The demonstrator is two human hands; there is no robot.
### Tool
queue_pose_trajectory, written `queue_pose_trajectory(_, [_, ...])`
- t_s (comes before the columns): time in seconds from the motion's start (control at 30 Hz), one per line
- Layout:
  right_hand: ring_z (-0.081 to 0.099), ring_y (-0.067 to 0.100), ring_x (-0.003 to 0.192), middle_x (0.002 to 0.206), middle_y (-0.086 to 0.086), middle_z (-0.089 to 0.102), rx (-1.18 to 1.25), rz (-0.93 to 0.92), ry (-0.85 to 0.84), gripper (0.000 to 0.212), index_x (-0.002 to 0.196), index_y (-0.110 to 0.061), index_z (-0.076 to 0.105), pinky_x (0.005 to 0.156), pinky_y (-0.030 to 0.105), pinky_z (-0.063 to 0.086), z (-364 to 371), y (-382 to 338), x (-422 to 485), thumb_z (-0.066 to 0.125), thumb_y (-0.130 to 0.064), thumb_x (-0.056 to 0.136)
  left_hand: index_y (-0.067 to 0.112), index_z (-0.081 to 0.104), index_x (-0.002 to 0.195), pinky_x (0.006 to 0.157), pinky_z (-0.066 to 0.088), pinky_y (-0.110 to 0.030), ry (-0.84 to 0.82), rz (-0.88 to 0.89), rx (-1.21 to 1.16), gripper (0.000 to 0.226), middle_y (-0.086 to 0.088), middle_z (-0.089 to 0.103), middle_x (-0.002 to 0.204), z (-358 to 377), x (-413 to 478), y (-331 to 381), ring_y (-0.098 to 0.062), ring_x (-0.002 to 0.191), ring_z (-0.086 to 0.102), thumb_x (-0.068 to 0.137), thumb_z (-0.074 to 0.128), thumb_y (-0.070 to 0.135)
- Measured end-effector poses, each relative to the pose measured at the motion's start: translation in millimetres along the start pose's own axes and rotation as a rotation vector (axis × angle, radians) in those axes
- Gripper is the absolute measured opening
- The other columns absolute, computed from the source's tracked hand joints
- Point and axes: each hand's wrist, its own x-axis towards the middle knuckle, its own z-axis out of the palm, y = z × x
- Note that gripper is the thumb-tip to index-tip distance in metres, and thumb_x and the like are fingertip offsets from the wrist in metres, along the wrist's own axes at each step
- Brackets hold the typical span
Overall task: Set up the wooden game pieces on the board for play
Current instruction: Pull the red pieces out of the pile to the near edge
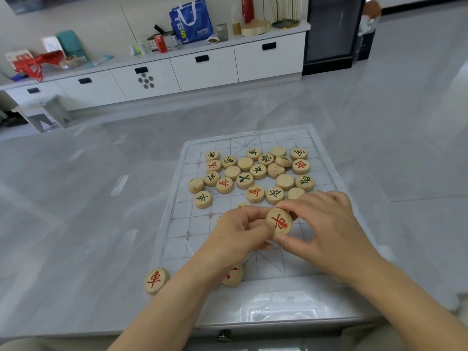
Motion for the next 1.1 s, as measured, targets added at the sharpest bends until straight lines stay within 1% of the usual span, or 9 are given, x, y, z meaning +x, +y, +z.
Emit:
queue_pose_trajectory(0.17, [0.051,0.002,0.073,0.080,-0.010,0.056,0.054,0.214,-0.030,0.042,0.093,-0.029,0.068,0.076,0.032,0.036,-40,34,3,0.059,-0.059,0.064,0.015,0.064,0.108,0.083,0.055,-0.024,0.157,0.047,0.025,0.020,0.001,0.074,0.095,-4,-9,7,-0.011,0.091,0.069,0.089,0.059,0.010])
queue_pose_trajectory(0.3, [0.048,0.006,0.075,0.072,-0.008,0.055,0.112,0.409,-0.255,0.021,0.080,-0.039,0.061,0.063,0.014,0.036,-85,64,-21,0.078,-0.036,0.067,0.014,0.067,0.103,0.074,0.056,-0.020,0.306,0.136,0.031,0.019,0.002,0.075,0.094,-40,-20,2,-0.012,0.089,0.070,0.086,0.059,0.010])
queue_pose_trajectory(0.43, [0.055,0.007,0.079,0.082,-0.008,0.066,0.133,0.474,-0.369,0.022,0.083,-0.040,0.065,0.072,0.018,0.041,-91,67,-49,0.077,-0.034,0.065,0.019,0.069,0.096,0.065,0.054,-0.016,0.498,0.190,0.060,0.018,-0.001,0.074,0.091,-97,-23,-25,-0.017,0.088,0.068,0.090,0.056,0.007])
queue_pose_trajectory(0.53, [0.059,0.008,0.081,0.083,-0.010,0.068,0.121,0.447,-0.455,0.022,0.084,-0.045,0.066,0.072,0.021,0.046,-89,63,-58,0.075,-0.042,0.064,0.022,0.070,0.092,0.061,0.053,-0.015,0.632,0.170,0.039,0.017,-0.002,0.072,0.091,-132,-24,-42,-0.016,0.086,0.066,0.091,0.055,0.012])
queue_pose_trajectory(0.67, [0.056,0.005,0.078,0.074,-0.012,0.063,0.021,0.366,-0.522,0.022,0.081,-0.060,0.054,0.067,0.014,0.031,-79,62,-62,0.065,-0.058,0.063,0.026,0.069,0.092,0.060,0.051,-0.011,0.702,0.147,0.021,0.018,-0.005,0.068,0.098,-161,-22,-52,-0.010,0.084,0.064,0.093,0.053,0.017])
queue_pose_trajectory(0.77, [0.053,0.004,0.073,0.076,-0.013,0.059,-0.006,0.392,-0.559,0.044,0.092,-0.062,0.048,0.066,0.015,0.032,-78,63,-61,0.064,-0.073,0.052,0.027,0.069,0.089,0.061,0.052,-0.014,0.758,0.138,0.027,0.020,-0.005,0.067,0.098,-170,-25,-51,-0.007,0.082,0.064,0.092,0.053,0.016])
queue_pose_trajectory(0.83, [0.052,0.003,0.072,0.086,-0.020,0.056,0.024,0.448,-0.503,0.063,0.097,-0.066,0.044,0.062,0.018,0.037,-81,68,-57,0.056,-0.086,0.039,0.026,0.068,0.088,0.068,0.050,-0.024,0.770,0.137,0.086,0.019,-0.007,0.067,0.097,-164,-26,-48,-0.009,0.082,0.063,0.091,0.054,0.013])
queue_pose_trajectory(0.93, [0.054,0.004,0.069,0.096,-0.033,0.050,0.030,0.459,-0.381,0.069,0.096,-0.068,0.039,0.060,0.021,0.038,-80,71,-46,0.036,-0.100,0.035,0.024,0.067,0.087,0.070,0.046,-0.027,0.728,0.157,0.251,0.017,0.000,0.070,0.087,-134,-23,-37,-0.011,0.079,0.062,0.089,0.060,0.009])
queue_pose_trajectory(1.1, [0.054,0.003,0.078,0.098,-0.029,0.051,0.025,0.388,-0.321,0.079,0.113,-0.053,0.049,0.058,0.023,0.038,-61,60,-17,0.022,-0.097,0.053,0.030,0.066,0.096,0.075,0.049,-0.025,0.354,0.115,0.660,0.016,0.013,0.066,0.095,-89,-2,-30,-0.002,0.088,0.060,0.083,0.068,0.022])
